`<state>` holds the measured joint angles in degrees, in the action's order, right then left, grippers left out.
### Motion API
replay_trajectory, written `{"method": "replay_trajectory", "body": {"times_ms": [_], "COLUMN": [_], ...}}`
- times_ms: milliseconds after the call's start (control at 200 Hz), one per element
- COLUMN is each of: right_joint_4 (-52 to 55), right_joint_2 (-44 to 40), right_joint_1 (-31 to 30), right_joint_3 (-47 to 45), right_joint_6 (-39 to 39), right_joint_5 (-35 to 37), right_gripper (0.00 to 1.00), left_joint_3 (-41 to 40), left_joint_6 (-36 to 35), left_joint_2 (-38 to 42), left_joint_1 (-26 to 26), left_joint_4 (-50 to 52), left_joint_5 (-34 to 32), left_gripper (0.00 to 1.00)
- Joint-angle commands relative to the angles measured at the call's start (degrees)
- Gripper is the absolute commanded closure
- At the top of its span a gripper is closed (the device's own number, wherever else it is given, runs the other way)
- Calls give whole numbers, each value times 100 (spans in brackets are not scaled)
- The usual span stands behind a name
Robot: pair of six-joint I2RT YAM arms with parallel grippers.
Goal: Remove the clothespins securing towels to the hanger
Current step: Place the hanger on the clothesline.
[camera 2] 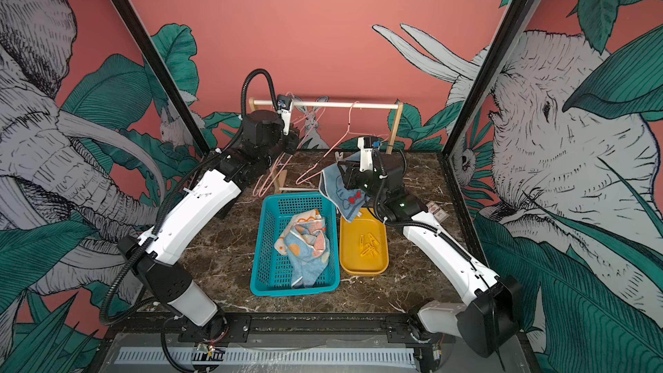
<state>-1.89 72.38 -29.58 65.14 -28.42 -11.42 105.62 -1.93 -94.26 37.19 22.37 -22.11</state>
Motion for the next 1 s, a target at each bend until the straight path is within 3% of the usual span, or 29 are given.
{"method": "replay_trajectory", "body": {"times_ms": [0,245,500,725,995], "right_joint_4": [-168,-180,-123,-98,361], "right_joint_2": [-302,-794,-848,-1022,-1544], "right_joint_1": [23,31,32,39,53], "right_joint_3": [-137,-535,-556,-723,-972], "right_joint_6": [104,160,162,126,402], "right_joint_5": [-40,126,70,119,381], "right_gripper": [70,68,68,68,67], "left_joint_3": [135,88,-409,-520,-734], "left_joint_6": [119,178,248,226,168], "left_joint_2": [-3,-47,213,337,742], "left_joint_1": [-40,-85,-84,-89,-80], "left_joint_4": [-110,-75,-294,-286,-241], "left_joint_5": [-68,-6,5,92,520], "left_gripper": [100,100,76,64,59]}}
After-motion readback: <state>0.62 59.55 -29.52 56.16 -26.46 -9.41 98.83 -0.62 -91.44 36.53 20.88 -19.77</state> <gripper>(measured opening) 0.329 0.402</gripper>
